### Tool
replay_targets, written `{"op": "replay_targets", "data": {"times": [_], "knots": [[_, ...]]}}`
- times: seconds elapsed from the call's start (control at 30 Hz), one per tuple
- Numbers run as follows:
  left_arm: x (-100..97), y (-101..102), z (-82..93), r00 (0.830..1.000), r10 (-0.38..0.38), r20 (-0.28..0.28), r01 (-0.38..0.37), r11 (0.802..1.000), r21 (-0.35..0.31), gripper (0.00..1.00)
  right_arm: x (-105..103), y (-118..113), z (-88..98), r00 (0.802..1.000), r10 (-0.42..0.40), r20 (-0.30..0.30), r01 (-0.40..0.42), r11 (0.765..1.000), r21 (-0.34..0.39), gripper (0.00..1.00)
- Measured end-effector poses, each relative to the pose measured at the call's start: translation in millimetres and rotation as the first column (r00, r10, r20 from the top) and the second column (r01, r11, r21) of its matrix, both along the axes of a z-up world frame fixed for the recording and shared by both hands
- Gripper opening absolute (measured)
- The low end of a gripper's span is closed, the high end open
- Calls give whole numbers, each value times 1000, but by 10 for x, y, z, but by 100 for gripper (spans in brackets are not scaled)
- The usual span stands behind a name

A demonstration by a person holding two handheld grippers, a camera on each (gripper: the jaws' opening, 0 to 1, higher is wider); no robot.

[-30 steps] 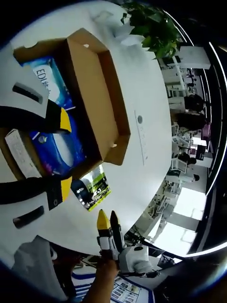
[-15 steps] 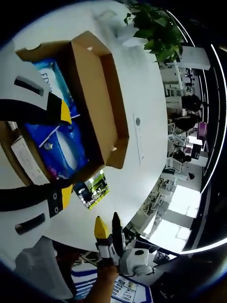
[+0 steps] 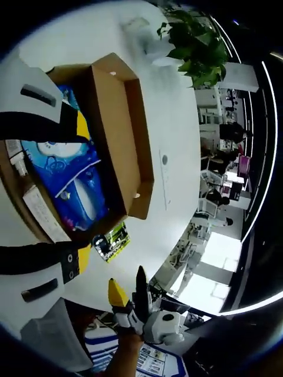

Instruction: Operate the shoe box by opening the lid, removing the specified soft item, and placing it in the target area until the item is outside and the box remains undamaged.

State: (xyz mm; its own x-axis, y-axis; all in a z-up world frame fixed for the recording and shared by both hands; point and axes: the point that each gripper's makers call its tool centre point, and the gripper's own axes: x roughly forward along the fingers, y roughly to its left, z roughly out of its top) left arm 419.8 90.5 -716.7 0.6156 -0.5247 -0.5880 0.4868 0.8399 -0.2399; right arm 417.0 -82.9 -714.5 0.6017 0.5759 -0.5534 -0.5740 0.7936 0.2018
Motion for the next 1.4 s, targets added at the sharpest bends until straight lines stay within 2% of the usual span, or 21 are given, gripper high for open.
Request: {"op": "replay_targets", "data": {"times": [0.27, 0.83, 1.17, 1.37, 1.4], "knots": [[-75, 243, -33, 1000, 24, -12, -24, 1000, 10, 72, -25, 187, 53, 999, 31, 13, -31, 999, 17, 81], [-216, 755, -119, 992, 121, -29, -119, 992, 46, 72, -71, 650, -4, 995, 104, -3, -104, 994, 31, 78], [-304, 1117, -231, 978, 206, -38, -203, 976, 84, 64, -57, 898, -61, 990, 140, -3, -140, 989, 51, 72], [-372, 1226, -340, 969, 239, -58, -233, 969, 86, 59, -43, 983, -111, 988, 152, -14, -151, 987, 47, 70], [-364, 1237, -321, 970, 242, -37, -238, 968, 82, 57, -32, 998, -120, 988, 152, -16, -151, 987, 50, 69]]}}
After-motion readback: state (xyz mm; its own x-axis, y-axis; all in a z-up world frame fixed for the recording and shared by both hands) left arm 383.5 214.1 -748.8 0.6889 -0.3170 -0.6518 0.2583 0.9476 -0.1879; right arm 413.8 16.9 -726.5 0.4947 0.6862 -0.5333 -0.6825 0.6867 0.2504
